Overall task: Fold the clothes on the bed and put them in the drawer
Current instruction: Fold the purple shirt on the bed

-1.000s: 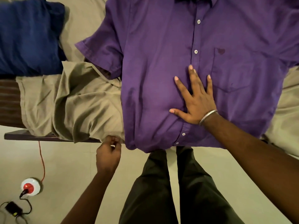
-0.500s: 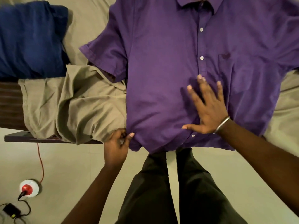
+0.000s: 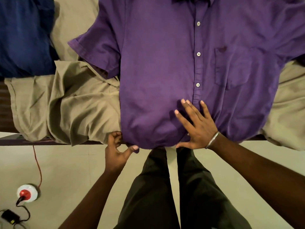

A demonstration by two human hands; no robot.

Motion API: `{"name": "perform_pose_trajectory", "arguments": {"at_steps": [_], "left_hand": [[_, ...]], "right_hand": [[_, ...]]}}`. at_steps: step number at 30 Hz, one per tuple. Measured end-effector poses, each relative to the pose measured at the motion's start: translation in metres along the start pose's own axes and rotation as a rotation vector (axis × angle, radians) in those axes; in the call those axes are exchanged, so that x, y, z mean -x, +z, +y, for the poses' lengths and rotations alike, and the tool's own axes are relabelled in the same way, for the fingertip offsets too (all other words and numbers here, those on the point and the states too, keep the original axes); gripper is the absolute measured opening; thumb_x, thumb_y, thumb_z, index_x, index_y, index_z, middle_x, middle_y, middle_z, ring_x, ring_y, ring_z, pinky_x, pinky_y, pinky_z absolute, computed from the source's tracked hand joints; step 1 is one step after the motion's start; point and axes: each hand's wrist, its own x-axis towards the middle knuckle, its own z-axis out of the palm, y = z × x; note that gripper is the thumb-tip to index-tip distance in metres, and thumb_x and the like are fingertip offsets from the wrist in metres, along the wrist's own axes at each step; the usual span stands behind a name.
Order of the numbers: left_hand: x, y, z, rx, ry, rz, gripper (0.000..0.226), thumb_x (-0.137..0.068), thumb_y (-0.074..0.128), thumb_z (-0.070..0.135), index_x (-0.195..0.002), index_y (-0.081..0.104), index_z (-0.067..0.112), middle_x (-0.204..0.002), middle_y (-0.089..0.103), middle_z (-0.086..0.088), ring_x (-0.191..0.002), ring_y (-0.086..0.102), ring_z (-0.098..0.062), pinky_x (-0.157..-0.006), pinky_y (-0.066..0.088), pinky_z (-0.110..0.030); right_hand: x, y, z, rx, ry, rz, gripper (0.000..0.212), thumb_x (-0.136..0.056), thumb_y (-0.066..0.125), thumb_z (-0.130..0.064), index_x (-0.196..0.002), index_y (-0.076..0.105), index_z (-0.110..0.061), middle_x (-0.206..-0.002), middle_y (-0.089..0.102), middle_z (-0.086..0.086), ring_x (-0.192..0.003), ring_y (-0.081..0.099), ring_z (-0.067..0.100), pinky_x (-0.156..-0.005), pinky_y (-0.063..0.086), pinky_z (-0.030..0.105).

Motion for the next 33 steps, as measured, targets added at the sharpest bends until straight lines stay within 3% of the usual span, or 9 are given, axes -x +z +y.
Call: {"name": "perform_pose_trajectory", "arguments": {"at_steps": [2,5,8,11,15,18,20,25,33], "left_hand": [[0.000,0.008,0.004,0.030,-0.028,0.038,0.072,-0.061,0.093,0.009,-0.114,0.047,0.017,-0.101,0.062,0.014,-0.087,0.062,0.006,-0.074,0.048,-0.008],[-0.004,0.013,0.006,0.072,-0.001,0.145,0.044,-0.077,0.081,0.005,-0.107,0.052,0.018,-0.095,0.067,0.004,-0.079,0.064,0.006,-0.072,0.049,-0.009],[-0.008,0.008,-0.002,0.042,0.011,0.262,0.026,-0.087,0.072,0.007,-0.102,0.053,0.018,-0.092,0.068,-0.004,-0.090,0.066,-0.019,-0.086,0.050,-0.027],[-0.007,0.007,-0.001,-0.105,0.030,0.297,0.018,-0.092,0.066,0.007,-0.103,0.052,0.012,-0.092,0.063,-0.003,-0.091,0.064,-0.034,-0.078,0.043,-0.029],[0.004,0.017,0.023,-0.419,0.273,0.440,0.042,-0.092,0.057,0.032,-0.123,0.051,0.004,-0.117,0.051,-0.021,-0.111,0.049,-0.038,-0.092,0.039,-0.046],[-0.003,0.033,0.054,-0.596,0.666,0.381,0.041,-0.099,0.046,0.038,-0.134,0.053,0.017,-0.123,0.055,-0.015,-0.116,0.050,-0.034,-0.096,0.038,-0.047],[-0.023,0.043,0.078,-0.684,0.790,0.314,0.046,-0.102,0.041,0.040,-0.143,0.048,0.022,-0.140,0.053,-0.008,-0.135,0.042,-0.030,-0.108,0.031,-0.048],[-0.070,0.048,0.078,-0.965,0.625,0.201,0.060,-0.101,0.025,0.056,-0.157,0.018,0.036,-0.165,0.015,0.002,-0.152,0.013,-0.024,-0.119,0.012,-0.053],[-0.073,0.041,0.064,-0.943,0.574,0.293,0.066,-0.099,0.030,0.058,-0.157,0.018,0.031,-0.165,0.018,0.002,-0.152,0.012,-0.020,-0.118,0.004,-0.057]], "right_hand": [[0.010,0.001,-0.001,-0.001,0.019,0.054,0.117,-0.066,0.058,-0.088,-0.148,0.037,-0.007,-0.152,0.031,0.029,-0.143,0.032,0.039,-0.111,0.023,0.067],[0.025,-0.002,0.006,0.016,0.203,0.140,0.125,-0.060,0.060,-0.090,-0.147,0.035,-0.003,-0.152,0.032,0.030,-0.146,0.028,0.037,-0.112,0.020,0.067],[0.050,-0.001,0.027,0.060,0.448,0.002,0.136,-0.057,0.058,-0.093,-0.151,0.027,0.001,-0.158,0.020,0.028,-0.150,0.014,0.035,-0.117,0.013,0.063],[0.080,0.004,0.042,0.048,0.562,-0.128,0.136,-0.061,0.052,-0.093,-0.154,0.017,0.000,-0.161,0.009,0.025,-0.151,0.006,0.034,-0.120,0.009,0.057],[0.085,0.001,0.049,-0.084,0.531,0.076,0.096,-0.088,0.030,-0.073,-0.154,0.022,-0.004,-0.160,0.018,0.023,-0.149,0.017,0.033,-0.119,0.016,0.054],[0.069,-0.005,0.062,-0.131,0.601,0.330,0.065,-0.100,0.028,-0.049,-0.152,0.029,-0.010,-0.158,0.029,0.017,-0.147,0.026,0.028,-0.117,0.024,0.049],[0.057,-0.006,0.076,-0.189,0.671,0.412,0.056,-0.103,0.028,-0.038,-0.152,0.031,-0.012,-0.159,0.028,0.014,-0.149,0.024,0.027,-0.119,0.022,0.047],[0.063,-0.003,0.108,-0.079,0.753,0.184,0.070,-0.100,0.027,-0.051,-0.156,0.017,-0.009,-0.163,0.014,0.015,-0.150,0.016,0.030,-0.120,0.015,0.042],[0.092,-0.014,0.111,-0.013,0.738,0.070,0.092,-0.091,0.029,-0.070,-0.156,0.014,-0.006,-0.163,0.010,0.019,-0.151,0.012,0.031,-0.120,0.010,0.048]]}}
